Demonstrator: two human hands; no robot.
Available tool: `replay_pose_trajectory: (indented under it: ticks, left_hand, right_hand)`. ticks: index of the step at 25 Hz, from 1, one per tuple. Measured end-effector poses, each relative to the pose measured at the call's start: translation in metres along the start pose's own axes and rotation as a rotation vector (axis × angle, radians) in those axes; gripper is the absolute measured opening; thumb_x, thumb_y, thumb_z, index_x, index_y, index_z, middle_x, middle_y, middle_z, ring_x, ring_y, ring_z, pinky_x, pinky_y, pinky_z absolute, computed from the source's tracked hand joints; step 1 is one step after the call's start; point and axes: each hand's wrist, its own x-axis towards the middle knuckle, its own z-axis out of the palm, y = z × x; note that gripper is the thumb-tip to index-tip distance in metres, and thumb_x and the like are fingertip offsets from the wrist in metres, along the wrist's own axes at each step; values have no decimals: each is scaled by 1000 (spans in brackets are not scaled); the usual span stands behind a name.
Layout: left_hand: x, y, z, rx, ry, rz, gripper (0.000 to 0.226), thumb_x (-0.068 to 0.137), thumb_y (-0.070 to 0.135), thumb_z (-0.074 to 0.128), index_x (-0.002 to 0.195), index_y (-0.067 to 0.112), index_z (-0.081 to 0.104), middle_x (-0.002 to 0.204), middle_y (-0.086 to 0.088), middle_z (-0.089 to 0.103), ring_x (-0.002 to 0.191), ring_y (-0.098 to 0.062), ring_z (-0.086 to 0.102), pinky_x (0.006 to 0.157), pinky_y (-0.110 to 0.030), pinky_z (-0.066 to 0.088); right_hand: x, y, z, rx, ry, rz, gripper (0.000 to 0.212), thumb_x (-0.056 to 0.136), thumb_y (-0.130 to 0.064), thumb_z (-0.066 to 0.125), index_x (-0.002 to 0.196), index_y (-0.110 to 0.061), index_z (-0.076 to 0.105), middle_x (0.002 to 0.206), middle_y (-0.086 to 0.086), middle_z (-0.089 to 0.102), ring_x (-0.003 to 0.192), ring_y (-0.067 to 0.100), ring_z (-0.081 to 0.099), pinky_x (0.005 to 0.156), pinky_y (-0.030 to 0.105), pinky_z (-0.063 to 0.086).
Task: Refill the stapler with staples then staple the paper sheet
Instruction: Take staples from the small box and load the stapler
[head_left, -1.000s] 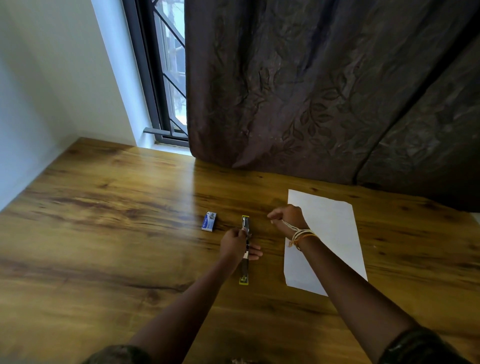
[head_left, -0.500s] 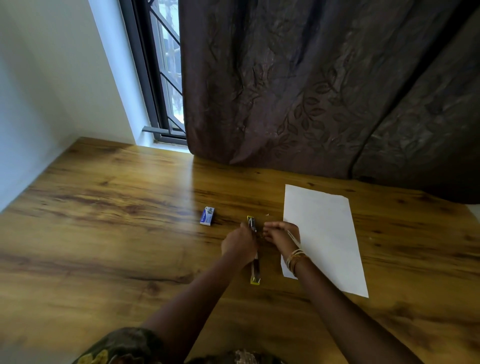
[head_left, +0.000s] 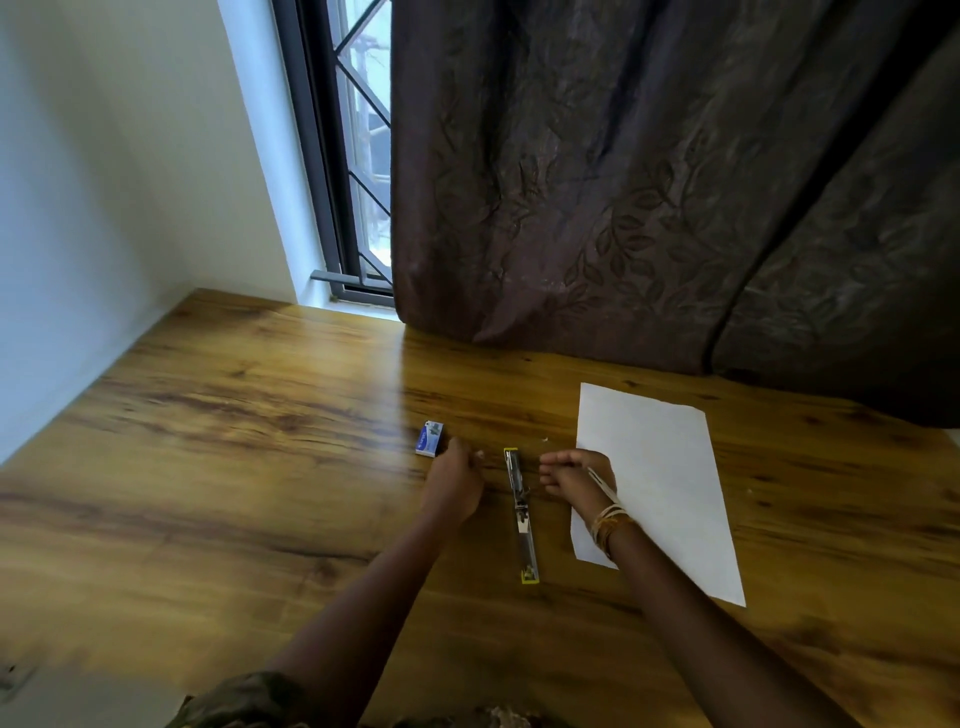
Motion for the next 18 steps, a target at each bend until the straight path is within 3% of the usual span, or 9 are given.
replay_pose_trajectory:
  ticks: [2, 4, 6, 8, 10, 12, 14, 15, 18]
  left_hand:
    - [7, -16, -17, -19, 183, -51, 19, 99, 23, 48, 101, 6, 53, 85, -9, 60, 85, -32, 61, 64, -36, 42]
    - [14, -30, -31, -10, 302, -99, 12, 95, 22, 52, 94, 10, 54, 89, -12, 63, 86, -33, 61, 66, -36, 45]
    - [21, -36, -40, -33, 342, -129, 10, 90, 23, 58, 95, 15, 56, 94, -7, 62, 86, -26, 61, 66, -33, 45]
    - [28, -35, -44, -17, 321, -167, 22, 85, 29, 66, 101, 17, 58, 99, -5, 61, 86, -21, 59, 67, -31, 43]
    - [33, -31, -45, 58, 254, -195, 34, 77, 37, 74, 99, 17, 59, 93, -3, 62, 79, -18, 57, 63, -29, 43]
    - [36, -25, -47, 150, 178, -228, 40, 67, 44, 80, 88, 19, 58, 78, 1, 59, 72, -18, 56, 54, -28, 38]
    - [40, -19, -49, 193, 125, -268, 41, 62, 44, 82, 81, 17, 57, 74, -1, 60, 71, -20, 59, 50, -27, 37]
    - [44, -19, -50, 201, 104, -272, 39, 61, 43, 80, 80, 14, 61, 77, -6, 65, 73, -23, 63, 52, -27, 39]
    - [46, -22, -49, 190, 39, -266, 41, 64, 45, 75, 87, 11, 70, 83, -10, 70, 77, -24, 67, 54, -27, 42]
  right_hand:
    - [-2, -14, 9, -72, -5, -95, 14, 87, -2, 59, 86, -12, 69, 91, 9, 72, 77, 15, 68, 69, 22, 57]
    - [-1, -29, 24, -143, -55, -170, 13, 86, -6, 61, 86, -16, 69, 91, 6, 71, 81, 15, 68, 73, 24, 56]
    - [3, -41, 46, -207, -102, -222, 12, 86, -5, 61, 89, -14, 69, 95, 7, 70, 89, 20, 67, 76, 26, 55]
    - [8, -50, 69, -323, -124, -271, 15, 85, -4, 60, 97, -9, 68, 102, 11, 69, 96, 24, 66, 77, 27, 53]
    - [15, -52, 88, -511, -237, -306, 35, 81, -10, 66, 116, -9, 61, 119, 12, 62, 109, 26, 60, 87, 32, 51]
    - [24, -47, 101, -718, -393, -332, 74, 72, -25, 75, 137, -9, 42, 139, 14, 44, 125, 31, 47, 101, 39, 44]
    - [31, -41, 110, -844, -423, -371, 92, 67, -32, 78, 143, -10, 32, 148, 14, 34, 133, 33, 37, 106, 42, 37]
    - [34, -39, 114, -844, -412, -408, 89, 67, -30, 78, 142, -11, 35, 145, 13, 37, 132, 34, 39, 105, 42, 38]
    - [35, -35, 112, -746, -356, -538, 54, 69, -20, 73, 120, -11, 57, 119, 11, 55, 109, 33, 55, 87, 36, 47]
